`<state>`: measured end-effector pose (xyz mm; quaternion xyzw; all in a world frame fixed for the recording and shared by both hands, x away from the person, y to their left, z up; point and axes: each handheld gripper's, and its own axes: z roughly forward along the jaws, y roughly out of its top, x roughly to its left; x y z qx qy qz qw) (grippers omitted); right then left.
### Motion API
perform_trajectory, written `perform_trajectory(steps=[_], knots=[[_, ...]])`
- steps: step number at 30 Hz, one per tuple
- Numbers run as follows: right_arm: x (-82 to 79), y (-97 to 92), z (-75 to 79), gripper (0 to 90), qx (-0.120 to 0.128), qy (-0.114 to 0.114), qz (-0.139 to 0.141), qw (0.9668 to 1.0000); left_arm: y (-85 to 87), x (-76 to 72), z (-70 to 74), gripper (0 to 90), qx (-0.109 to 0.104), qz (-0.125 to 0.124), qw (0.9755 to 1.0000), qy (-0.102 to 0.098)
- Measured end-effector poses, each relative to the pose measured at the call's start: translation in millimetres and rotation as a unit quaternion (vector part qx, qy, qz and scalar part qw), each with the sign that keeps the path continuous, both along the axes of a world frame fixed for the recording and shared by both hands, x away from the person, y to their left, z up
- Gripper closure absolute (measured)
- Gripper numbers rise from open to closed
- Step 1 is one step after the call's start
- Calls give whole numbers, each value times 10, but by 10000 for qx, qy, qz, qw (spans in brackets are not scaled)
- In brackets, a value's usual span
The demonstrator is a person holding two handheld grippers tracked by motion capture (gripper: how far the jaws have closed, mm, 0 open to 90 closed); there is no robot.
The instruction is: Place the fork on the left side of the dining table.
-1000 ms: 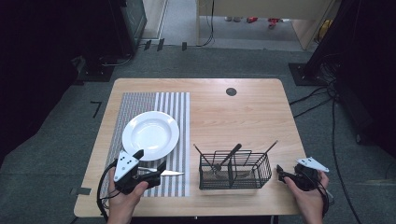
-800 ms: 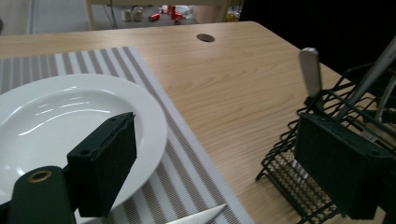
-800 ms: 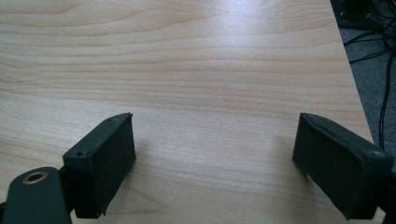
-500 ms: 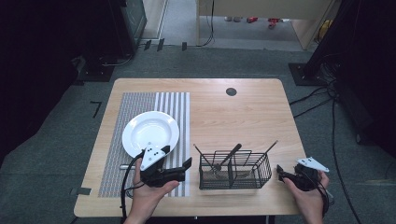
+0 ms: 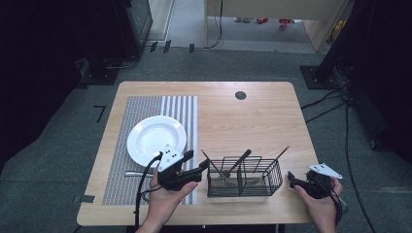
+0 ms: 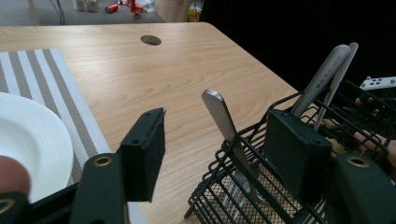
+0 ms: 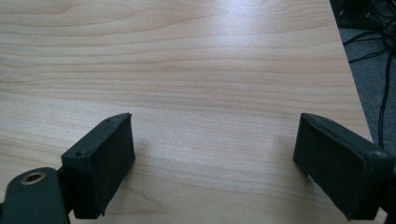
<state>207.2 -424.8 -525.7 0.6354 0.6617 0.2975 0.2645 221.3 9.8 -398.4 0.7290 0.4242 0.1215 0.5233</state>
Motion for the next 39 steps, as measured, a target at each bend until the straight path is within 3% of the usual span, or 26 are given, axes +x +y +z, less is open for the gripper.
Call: perform_trajectory(steps=[12,19,25,26,30,39], knots=[[8,3,0,114,4,4,-40,10000,-86,120,-45,493,4,-33,9998,213],[8,3,0,114,4,5,-40,10000,-177,124,-13,622,-33,-104,9998,150],[8,3,0,114,5,4,-40,10000,-168,133,21,749,-185,-146,9996,124],[8,3,0,114,4,4,-40,10000,-167,152,36,759,-268,-199,9992,236],[8,3,0,114,4,5,-40,10000,-168,178,61,779,-399,-397,9979,316],[9,2,0,114,4,4,-40,10000,-191,144,130,823,-611,-673,9955,284]])
